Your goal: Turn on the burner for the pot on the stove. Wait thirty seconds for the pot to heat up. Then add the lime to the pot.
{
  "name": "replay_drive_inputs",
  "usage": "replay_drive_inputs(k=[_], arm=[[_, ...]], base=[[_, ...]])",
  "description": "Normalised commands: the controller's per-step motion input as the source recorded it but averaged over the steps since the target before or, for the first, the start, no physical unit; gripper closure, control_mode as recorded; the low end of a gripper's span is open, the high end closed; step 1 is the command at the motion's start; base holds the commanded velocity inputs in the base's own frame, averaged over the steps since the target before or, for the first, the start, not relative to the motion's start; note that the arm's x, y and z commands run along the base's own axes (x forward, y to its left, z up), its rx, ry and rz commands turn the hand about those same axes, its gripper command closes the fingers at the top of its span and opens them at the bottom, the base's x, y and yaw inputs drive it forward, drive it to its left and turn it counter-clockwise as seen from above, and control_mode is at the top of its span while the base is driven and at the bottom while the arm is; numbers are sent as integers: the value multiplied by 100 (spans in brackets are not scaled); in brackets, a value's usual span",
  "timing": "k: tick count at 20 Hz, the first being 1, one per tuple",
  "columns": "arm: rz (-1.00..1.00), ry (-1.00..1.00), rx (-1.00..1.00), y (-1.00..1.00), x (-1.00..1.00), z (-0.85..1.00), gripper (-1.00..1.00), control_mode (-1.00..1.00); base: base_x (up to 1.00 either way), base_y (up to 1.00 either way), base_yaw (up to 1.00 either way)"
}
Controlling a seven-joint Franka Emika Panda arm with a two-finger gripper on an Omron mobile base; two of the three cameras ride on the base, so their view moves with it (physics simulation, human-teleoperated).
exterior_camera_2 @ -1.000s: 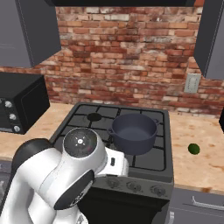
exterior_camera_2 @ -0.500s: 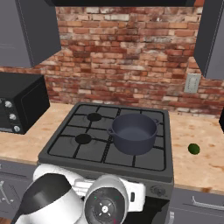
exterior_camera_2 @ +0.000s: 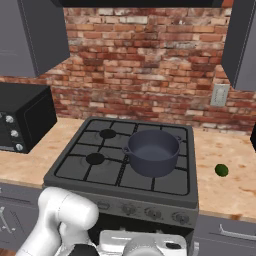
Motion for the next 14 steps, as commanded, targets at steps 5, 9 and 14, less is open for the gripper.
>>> replay_drive_inputs(k=[5,9,14], arm=[[0,-18,0,-17,-12,-41,-100,-100],[0,-19,0,-10,-7,-59,-100,-100],[0,-23,-1,-2,0,-63,-100,-100]], base=[[0,0,0],[0,0,0],[0,0,0]])
